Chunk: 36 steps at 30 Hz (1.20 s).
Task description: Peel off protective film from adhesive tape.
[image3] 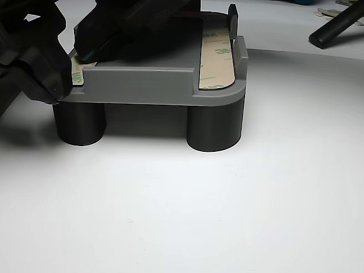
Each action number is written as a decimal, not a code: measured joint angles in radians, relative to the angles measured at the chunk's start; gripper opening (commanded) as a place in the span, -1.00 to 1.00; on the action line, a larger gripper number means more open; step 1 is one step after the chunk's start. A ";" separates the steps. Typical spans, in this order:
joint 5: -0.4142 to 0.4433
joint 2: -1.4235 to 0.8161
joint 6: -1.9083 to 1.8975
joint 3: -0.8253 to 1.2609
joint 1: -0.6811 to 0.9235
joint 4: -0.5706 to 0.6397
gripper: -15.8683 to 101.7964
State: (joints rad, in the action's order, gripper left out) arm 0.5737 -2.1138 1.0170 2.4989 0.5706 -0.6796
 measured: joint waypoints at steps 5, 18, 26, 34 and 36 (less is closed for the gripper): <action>0.000 0.000 0.000 0.000 0.000 0.000 -0.90; 0.000 0.000 0.000 0.000 0.000 0.000 -0.90; 0.000 -0.002 0.005 0.000 0.000 0.000 -0.90; 0.000 -0.011 0.011 0.003 0.000 0.003 -0.90; 0.000 -0.012 0.012 0.008 0.000 0.005 -0.90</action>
State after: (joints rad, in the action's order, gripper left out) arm 0.5737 -2.1261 1.0293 2.5065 0.5706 -0.6750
